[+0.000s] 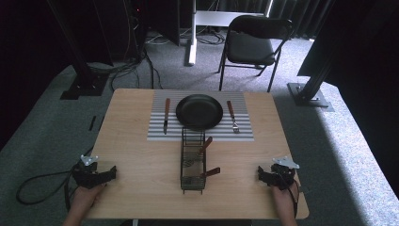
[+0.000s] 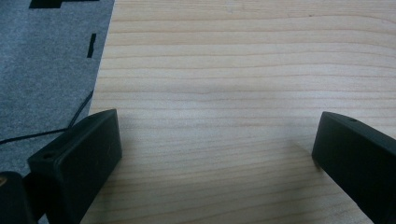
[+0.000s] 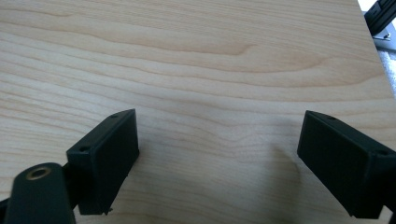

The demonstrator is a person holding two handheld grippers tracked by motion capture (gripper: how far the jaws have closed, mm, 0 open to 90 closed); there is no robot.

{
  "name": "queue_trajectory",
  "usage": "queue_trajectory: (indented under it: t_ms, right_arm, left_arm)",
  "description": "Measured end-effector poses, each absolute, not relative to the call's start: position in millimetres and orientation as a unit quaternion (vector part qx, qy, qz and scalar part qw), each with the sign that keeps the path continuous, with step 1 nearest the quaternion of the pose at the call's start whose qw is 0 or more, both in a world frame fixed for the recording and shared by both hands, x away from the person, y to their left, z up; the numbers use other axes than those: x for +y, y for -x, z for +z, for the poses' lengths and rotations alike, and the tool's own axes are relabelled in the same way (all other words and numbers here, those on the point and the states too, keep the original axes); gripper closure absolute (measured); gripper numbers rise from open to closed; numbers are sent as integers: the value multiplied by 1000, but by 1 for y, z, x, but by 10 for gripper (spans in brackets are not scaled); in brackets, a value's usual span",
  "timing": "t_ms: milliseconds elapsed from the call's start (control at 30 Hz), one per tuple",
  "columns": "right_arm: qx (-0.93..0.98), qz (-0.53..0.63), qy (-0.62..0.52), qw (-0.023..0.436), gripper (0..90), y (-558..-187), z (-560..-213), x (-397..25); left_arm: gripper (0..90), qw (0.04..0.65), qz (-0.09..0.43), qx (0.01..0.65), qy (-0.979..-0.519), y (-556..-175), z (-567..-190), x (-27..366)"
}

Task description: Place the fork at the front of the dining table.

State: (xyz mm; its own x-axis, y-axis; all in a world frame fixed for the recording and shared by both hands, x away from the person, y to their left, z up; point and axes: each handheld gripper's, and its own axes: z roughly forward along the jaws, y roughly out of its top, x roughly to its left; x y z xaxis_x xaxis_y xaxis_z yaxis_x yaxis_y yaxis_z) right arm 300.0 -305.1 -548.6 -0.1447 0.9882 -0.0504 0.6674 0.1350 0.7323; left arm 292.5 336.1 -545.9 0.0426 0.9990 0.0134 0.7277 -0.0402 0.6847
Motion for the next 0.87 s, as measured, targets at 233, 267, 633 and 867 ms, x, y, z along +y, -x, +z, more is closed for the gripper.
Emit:
queue_trajectory:
  t_ms: [233,267,633,867]
  right_arm:
    - [680,274,-612,296,117,-295,-549,-311]
    - [674,272,-618,298,117,-295,-549,-313]
    - [679,294,-621,258,119,-289,-550,-321]
    - [680,294,-620,258,119,-290,-550,-321]
  left_arm:
    - [12,263,259,642,-672,-293,-546,336]
    - [12,263,259,642,-672,-293,-546,336]
    - [12,262,259,642,-672,-292,-546,336]
    - [12,262,259,642,-672,-293,-546,336]
